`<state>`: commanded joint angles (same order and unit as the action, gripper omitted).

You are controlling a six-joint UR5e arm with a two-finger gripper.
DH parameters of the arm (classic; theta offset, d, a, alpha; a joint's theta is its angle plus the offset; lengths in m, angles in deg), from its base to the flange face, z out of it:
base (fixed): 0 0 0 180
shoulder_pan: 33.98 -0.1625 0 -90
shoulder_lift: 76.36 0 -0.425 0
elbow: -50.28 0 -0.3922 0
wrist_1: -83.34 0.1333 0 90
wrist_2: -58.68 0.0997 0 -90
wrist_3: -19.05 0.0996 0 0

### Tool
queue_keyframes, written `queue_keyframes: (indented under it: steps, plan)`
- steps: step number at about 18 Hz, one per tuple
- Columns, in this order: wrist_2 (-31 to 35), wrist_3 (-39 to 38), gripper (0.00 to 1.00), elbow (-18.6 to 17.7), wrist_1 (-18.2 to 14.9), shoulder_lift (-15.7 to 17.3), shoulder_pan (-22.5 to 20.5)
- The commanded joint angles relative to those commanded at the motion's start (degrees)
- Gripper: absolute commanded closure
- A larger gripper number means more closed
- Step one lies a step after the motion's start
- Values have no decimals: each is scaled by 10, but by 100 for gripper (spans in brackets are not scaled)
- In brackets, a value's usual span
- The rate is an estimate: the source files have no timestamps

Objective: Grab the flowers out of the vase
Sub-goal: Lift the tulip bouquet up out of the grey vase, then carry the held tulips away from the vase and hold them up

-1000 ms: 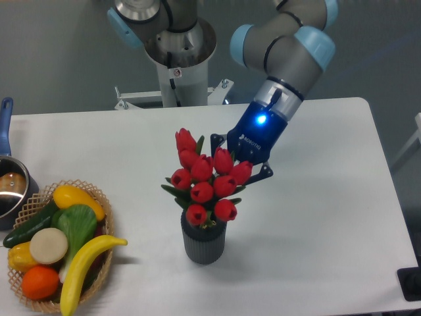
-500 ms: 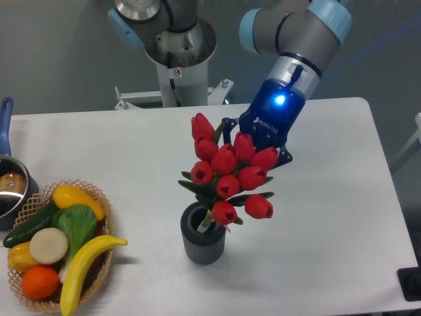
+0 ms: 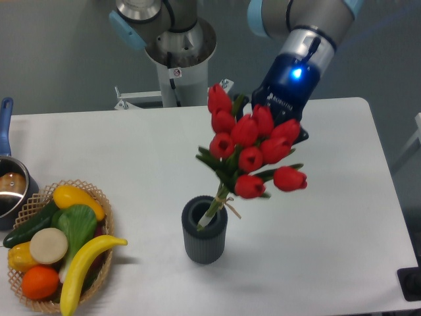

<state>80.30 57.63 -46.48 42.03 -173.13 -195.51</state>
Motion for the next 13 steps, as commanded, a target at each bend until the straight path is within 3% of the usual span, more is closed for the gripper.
queue_keyframes:
  steps: [6,9,13]
  plan:
    - [10,10,100,10,2,7,-21]
    - [21,62,100,22,1,7,-47]
    - [120,159,100,18,-3,3,-48]
